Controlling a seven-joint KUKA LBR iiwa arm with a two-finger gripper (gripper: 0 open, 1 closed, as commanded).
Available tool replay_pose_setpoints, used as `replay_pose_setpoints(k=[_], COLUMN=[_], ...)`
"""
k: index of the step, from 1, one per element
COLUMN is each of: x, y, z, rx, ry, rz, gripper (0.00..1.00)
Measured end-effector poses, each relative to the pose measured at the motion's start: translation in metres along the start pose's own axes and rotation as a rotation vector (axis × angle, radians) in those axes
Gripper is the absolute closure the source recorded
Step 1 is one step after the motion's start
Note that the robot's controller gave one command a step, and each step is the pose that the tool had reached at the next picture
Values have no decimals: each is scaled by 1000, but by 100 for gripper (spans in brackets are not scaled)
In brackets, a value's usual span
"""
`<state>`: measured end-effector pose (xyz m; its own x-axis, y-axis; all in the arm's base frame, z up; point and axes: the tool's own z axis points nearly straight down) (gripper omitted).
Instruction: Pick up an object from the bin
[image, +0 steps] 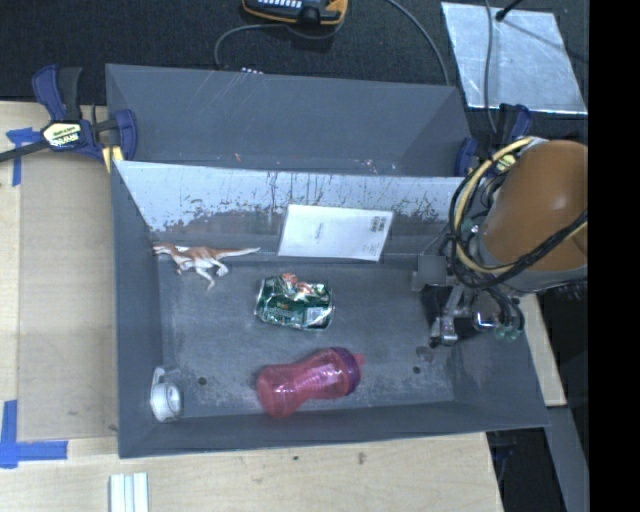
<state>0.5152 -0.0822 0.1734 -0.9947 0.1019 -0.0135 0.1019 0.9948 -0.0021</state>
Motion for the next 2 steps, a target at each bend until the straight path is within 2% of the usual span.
replay_pose_setpoints(k=[1,2], x=[-14,-18], y=[28,79], z=[55,61], rx=[-2,1], ry=[1,5], rz=[33,138], gripper=[0,0])
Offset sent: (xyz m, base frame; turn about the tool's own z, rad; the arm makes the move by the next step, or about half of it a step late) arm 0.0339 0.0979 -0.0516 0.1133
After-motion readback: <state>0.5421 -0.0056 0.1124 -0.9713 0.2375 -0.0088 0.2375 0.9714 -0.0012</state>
